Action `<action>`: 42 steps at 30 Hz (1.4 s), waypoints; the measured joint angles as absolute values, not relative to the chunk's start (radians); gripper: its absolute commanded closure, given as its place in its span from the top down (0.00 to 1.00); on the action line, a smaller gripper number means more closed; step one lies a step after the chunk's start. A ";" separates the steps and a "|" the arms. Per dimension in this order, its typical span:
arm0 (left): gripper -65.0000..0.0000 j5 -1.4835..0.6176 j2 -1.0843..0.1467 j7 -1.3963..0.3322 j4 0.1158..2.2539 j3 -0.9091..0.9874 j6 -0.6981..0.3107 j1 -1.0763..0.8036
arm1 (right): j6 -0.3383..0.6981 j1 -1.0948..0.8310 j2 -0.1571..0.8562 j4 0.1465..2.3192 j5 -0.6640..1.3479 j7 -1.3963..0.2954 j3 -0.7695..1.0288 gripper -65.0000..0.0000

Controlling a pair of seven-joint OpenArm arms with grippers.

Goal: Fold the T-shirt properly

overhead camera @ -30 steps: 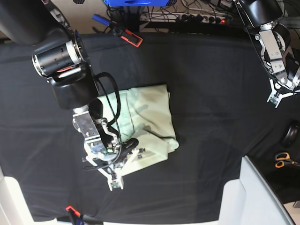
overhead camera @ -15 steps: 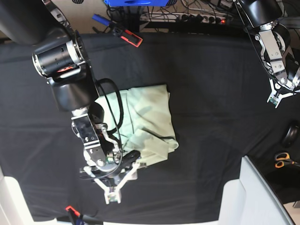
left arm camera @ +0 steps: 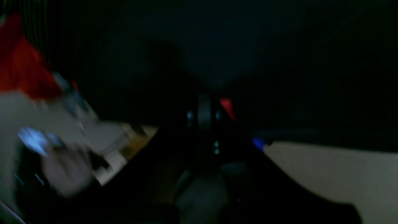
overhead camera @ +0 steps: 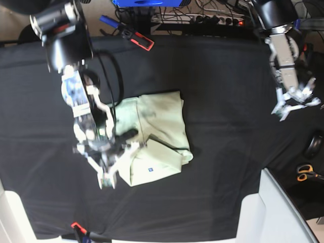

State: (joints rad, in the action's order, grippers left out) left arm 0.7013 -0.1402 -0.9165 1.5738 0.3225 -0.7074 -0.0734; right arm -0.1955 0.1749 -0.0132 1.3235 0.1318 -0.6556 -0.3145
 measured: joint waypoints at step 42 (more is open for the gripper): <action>0.00 0.153 -0.098 -0.334 1.971 0.293 -0.707 -0.730 | -0.186 -0.884 0.311 1.945 0.132 -0.099 -0.070 0.00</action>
State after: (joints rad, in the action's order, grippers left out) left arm 0.1528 -0.0978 -0.3344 1.9709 0.2932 -0.7071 -0.7303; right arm -0.1864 -0.8845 0.3107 1.9450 0.1322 -0.0986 -0.0704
